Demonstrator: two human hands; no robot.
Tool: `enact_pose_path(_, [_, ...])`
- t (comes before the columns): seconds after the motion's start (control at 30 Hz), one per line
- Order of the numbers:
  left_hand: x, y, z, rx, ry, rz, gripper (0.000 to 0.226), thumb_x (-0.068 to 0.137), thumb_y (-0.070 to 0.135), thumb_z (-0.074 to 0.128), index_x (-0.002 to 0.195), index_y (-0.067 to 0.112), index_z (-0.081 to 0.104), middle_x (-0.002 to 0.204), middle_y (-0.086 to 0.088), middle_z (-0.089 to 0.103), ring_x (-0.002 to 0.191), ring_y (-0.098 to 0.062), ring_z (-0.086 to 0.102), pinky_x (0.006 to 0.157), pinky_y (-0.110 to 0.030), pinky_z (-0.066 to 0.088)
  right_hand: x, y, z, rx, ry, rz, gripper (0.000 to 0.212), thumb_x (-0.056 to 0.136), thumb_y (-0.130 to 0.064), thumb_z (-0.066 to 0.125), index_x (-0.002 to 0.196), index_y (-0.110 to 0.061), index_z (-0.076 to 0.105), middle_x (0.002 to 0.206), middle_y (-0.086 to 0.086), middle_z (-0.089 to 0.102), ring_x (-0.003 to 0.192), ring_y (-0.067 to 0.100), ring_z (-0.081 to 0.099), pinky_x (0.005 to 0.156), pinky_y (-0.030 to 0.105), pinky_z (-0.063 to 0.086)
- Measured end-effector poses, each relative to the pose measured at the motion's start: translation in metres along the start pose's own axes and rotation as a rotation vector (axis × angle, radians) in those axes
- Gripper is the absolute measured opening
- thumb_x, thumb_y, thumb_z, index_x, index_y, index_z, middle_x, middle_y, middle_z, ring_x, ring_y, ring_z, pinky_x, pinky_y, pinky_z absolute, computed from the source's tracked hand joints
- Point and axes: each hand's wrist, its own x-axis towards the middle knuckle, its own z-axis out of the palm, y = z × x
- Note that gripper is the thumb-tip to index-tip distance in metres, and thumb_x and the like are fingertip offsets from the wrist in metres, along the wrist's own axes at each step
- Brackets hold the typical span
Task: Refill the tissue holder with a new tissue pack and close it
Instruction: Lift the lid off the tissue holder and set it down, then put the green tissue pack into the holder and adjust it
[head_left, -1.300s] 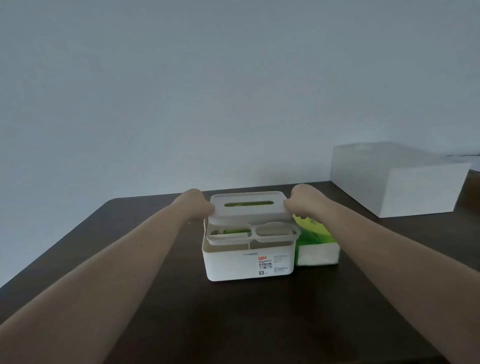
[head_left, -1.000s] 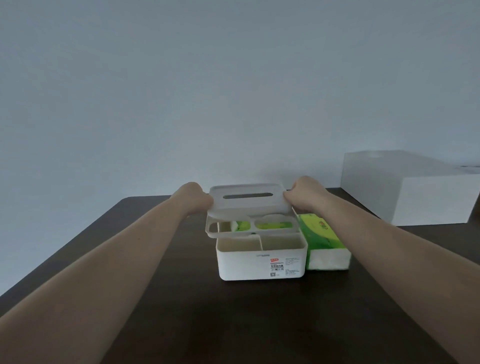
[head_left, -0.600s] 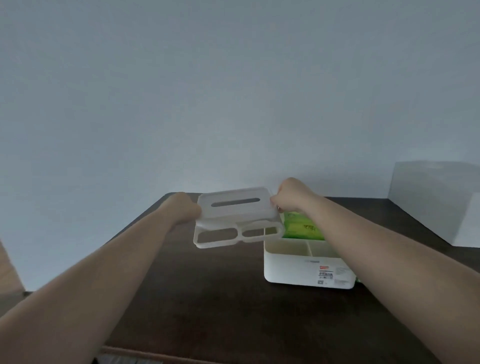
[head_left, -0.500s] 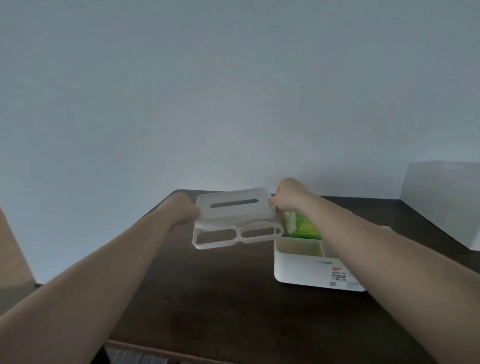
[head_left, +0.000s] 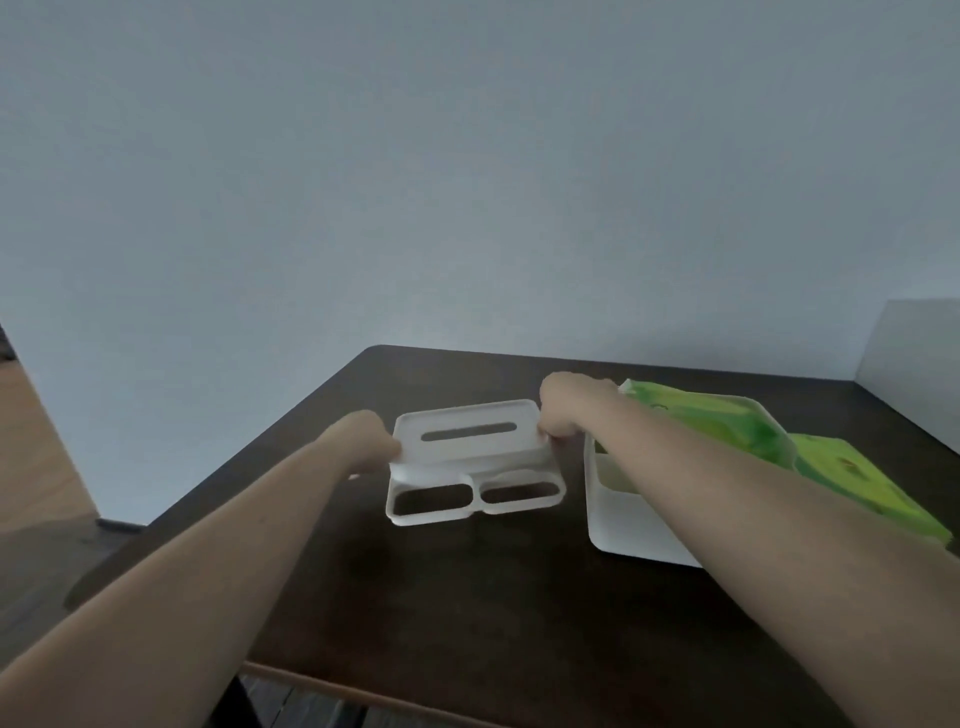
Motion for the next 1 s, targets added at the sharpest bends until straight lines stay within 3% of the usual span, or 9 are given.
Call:
enact_pose_path(0.13, [0.004,0.0,0.01,0.001,-0.026,0.003,0.017,0.083,0.016,0.052,0.067,0.008,0.051,0.074,-0.01,0.058,0.059,-0.026,0.047,0.058,-0.029,0.037,-0.002,-0.002,0.007,-0.142,-0.053,0.015,0.011,0.085,-0.009,0.056,0.093,-0.016,0.057,0.099,0.005,0.058,0.094,0.028,0.045,0.098,0.046,0.028])
enact_pose_path(0.23, [0.004,0.003,0.014,0.0,-0.027,0.004,0.02,0.085,0.017,0.051,0.07,0.005,0.055,0.074,-0.011,0.06,0.053,-0.023,0.046,0.055,-0.027,0.038,-0.004,-0.001,0.008,-0.217,-0.038,-0.018,0.014,0.087,-0.005,0.047,0.078,-0.014,0.052,0.087,0.005,0.054,0.093,0.028,0.043,0.104,0.049,0.023])
enact_pose_path(0.33, [0.003,0.006,0.016,-0.004,-0.025,-0.004,0.02,0.084,0.014,0.049,0.068,0.004,0.056,0.072,-0.01,0.061,0.048,-0.022,0.044,0.051,-0.025,0.037,-0.007,0.001,0.009,-0.214,0.053,-0.055,0.024,0.085,0.0,0.04,0.068,-0.016,0.046,0.072,0.002,0.048,0.09,0.028,0.047,0.106,0.047,0.02])
enact_pose_path(0.43, [-0.001,0.012,0.014,0.029,0.022,-0.029,0.019,0.08,0.018,0.05,0.064,0.01,0.046,0.066,-0.004,0.049,0.054,-0.021,0.039,0.052,-0.026,0.032,-0.011,0.007,0.013,-0.187,0.174,-0.074,0.026,0.082,0.0,0.042,0.063,-0.017,0.047,0.065,-0.001,0.048,0.081,0.026,0.05,0.105,0.046,0.02])
enact_pose_path(0.5, [-0.007,0.018,0.008,0.069,0.093,-0.028,0.022,0.081,0.023,0.051,0.064,0.013,0.042,0.063,0.0,0.042,0.057,-0.02,0.036,0.051,-0.025,0.028,-0.013,0.012,0.013,-0.156,0.273,-0.1,0.026,0.084,-0.004,0.046,0.062,-0.018,0.048,0.062,-0.002,0.049,0.076,0.025,0.05,0.101,0.045,0.024])
enact_pose_path(0.67, [-0.024,0.046,-0.008,0.025,0.203,0.101,0.022,0.087,0.026,0.051,0.069,0.014,0.051,0.073,0.0,0.055,0.067,-0.02,0.05,0.057,-0.026,0.037,-0.026,0.026,-0.004,0.033,0.392,-0.203,0.021,0.092,-0.017,0.044,0.076,-0.019,0.056,0.072,-0.002,0.055,0.074,0.024,0.052,0.081,0.041,0.029])
enact_pose_path(0.8, [-0.041,0.088,-0.007,-0.062,0.223,0.232,0.026,0.088,0.028,0.054,0.064,0.02,0.05,0.07,0.003,0.055,0.067,-0.015,0.051,0.061,-0.026,0.039,-0.046,0.058,-0.017,0.148,0.511,-0.256,0.036,0.094,-0.019,0.041,0.058,-0.017,0.041,0.059,-0.003,0.042,0.069,0.026,0.045,0.074,0.034,0.037])
enact_pose_path(0.9, [-0.052,0.125,0.002,-0.145,0.196,0.279,0.021,0.088,0.029,0.054,0.07,0.019,0.055,0.072,0.004,0.058,0.066,-0.012,0.051,0.059,-0.026,0.038,-0.059,0.088,-0.022,0.246,0.527,-0.252,0.042,0.091,-0.014,0.041,0.051,-0.019,0.03,0.054,-0.003,0.034,0.062,0.023,0.037,0.052,0.028,0.029])
enact_pose_path(1.0, [-0.062,0.16,0.013,-0.198,0.158,0.319,0.018,0.087,0.029,0.054,0.077,0.016,0.06,0.077,0.002,0.061,0.07,-0.015,0.053,0.062,-0.027,0.041,-0.066,0.123,-0.022,0.325,0.557,-0.201,0.041,0.088,-0.009,0.041,0.049,-0.019,0.032,0.053,-0.003,0.036,0.053,0.017,0.033,0.046,0.026,0.022])
